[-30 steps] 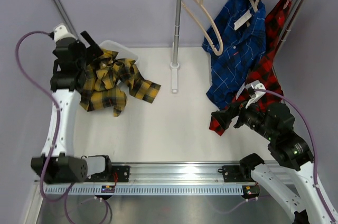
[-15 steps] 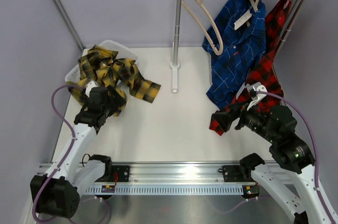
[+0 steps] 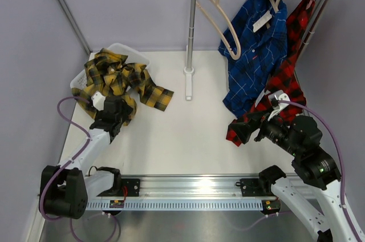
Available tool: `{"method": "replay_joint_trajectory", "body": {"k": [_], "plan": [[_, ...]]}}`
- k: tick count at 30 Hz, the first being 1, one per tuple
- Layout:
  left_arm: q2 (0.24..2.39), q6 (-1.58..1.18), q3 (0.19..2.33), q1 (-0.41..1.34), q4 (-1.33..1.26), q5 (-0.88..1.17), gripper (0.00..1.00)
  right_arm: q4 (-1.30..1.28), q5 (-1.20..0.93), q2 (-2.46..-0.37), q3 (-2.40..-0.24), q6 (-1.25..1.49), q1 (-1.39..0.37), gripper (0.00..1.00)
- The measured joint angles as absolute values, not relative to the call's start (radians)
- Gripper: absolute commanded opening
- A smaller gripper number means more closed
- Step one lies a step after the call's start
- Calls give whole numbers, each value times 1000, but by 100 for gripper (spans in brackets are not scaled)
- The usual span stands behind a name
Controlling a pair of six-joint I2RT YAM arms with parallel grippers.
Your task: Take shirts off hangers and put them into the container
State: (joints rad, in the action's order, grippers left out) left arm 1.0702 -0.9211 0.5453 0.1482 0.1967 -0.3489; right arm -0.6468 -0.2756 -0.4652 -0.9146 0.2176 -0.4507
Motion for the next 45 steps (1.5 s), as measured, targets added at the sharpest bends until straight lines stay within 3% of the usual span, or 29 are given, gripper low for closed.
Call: {"method": "replay_joint_trajectory", "body": {"k": [4,7,10,11,18,24,31,45], "plan": [[1084,-925,545,148,172,-369,33,-647,-276,-465,-914,218,-451,98],[1084,-914,546,147,163,-387,22,-647,-276,-465,-913,218,-451,98],[1083,-899,549,143,164,-401,3,-647,-280,-465,-912,218,-451,98],[1082,-890,551,143,164,-403,0,-647,-281,-466,-912,218,-451,98],[1039,-797,680,142,297,-398,0,-647,-281,-466,-912,218,-451,98],[1072,-610,1012,121,395,-397,0,-646,-282,-476,-912,218,-451,98],[1367,-418,1415,62,341,-374,0,-646,-282,-485,-911,217,-451,98],[1998,-357,1585,-38,260,-237,0,-647,-279,-514,-910,217,-451,98]]}}
